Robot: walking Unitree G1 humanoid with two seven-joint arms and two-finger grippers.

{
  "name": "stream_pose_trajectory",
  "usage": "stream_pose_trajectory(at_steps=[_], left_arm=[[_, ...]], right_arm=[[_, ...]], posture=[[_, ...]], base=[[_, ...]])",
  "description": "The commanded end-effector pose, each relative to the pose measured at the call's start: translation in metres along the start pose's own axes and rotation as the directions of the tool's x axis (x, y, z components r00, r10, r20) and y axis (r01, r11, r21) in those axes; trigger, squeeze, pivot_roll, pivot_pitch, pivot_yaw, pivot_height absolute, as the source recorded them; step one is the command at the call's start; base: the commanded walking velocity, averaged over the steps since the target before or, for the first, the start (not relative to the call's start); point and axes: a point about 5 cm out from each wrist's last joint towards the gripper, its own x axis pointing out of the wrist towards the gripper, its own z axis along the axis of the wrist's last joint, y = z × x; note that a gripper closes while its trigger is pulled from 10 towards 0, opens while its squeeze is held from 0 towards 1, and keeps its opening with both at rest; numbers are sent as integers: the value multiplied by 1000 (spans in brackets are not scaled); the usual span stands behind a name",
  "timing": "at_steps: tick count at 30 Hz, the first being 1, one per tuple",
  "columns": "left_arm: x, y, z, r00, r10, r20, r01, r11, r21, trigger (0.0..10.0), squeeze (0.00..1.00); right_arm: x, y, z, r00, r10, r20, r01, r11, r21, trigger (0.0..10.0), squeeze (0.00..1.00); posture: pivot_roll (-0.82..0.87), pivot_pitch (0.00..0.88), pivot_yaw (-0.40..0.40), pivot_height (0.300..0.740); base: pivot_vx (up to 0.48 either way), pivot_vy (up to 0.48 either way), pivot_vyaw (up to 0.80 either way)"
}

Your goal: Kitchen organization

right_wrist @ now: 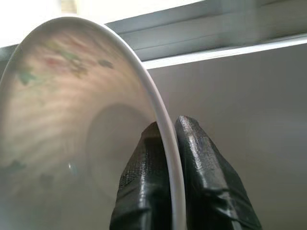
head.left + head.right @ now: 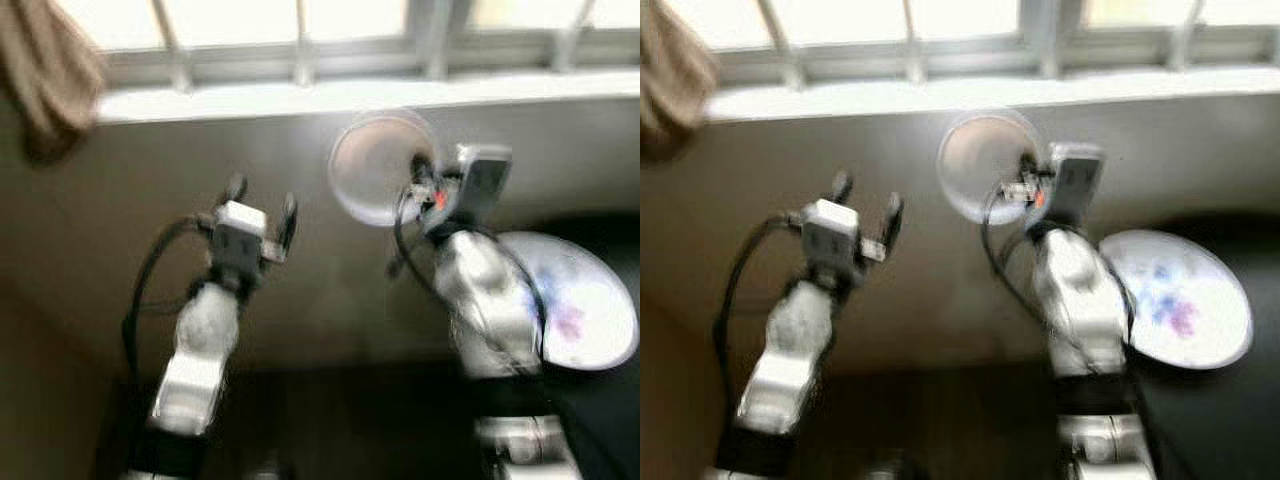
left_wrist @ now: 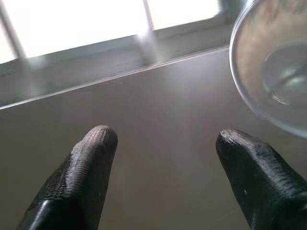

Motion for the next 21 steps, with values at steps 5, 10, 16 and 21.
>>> stream_pose_trajectory(at_steps=[5, 10, 16, 21], left_arm=[[1, -3, 3, 1000, 0, 21, 0, 1000, 5, 10000, 0], [0, -2, 6, 999, 3, 47, -4, 1000, 6, 10000, 0], [0, -3, 6, 999, 1, 50, -1, 1000, 9, 10000, 0], [0, -3, 6, 999, 3, 50, -3, 1000, 7, 10000, 0]], right_arm=[[-3, -1, 6, 999, 20, 26, -20, 1000, -1, 10000, 0], [-3, 1, 5, 999, 34, 26, -34, 999, 0, 10000, 0], [-3, 2, 6, 998, 48, 34, -48, 999, -16, 10000, 0], [-4, 3, 5, 998, 55, 33, -54, 998, -23, 10000, 0]], posture=[[16, 22, 13, 740], [17, 24, 12, 740], [18, 24, 11, 740], [17, 23, 12, 740]], base=[[0, 288, 800], [0, 0, 800], [0, 0, 800], [0, 0, 800]])
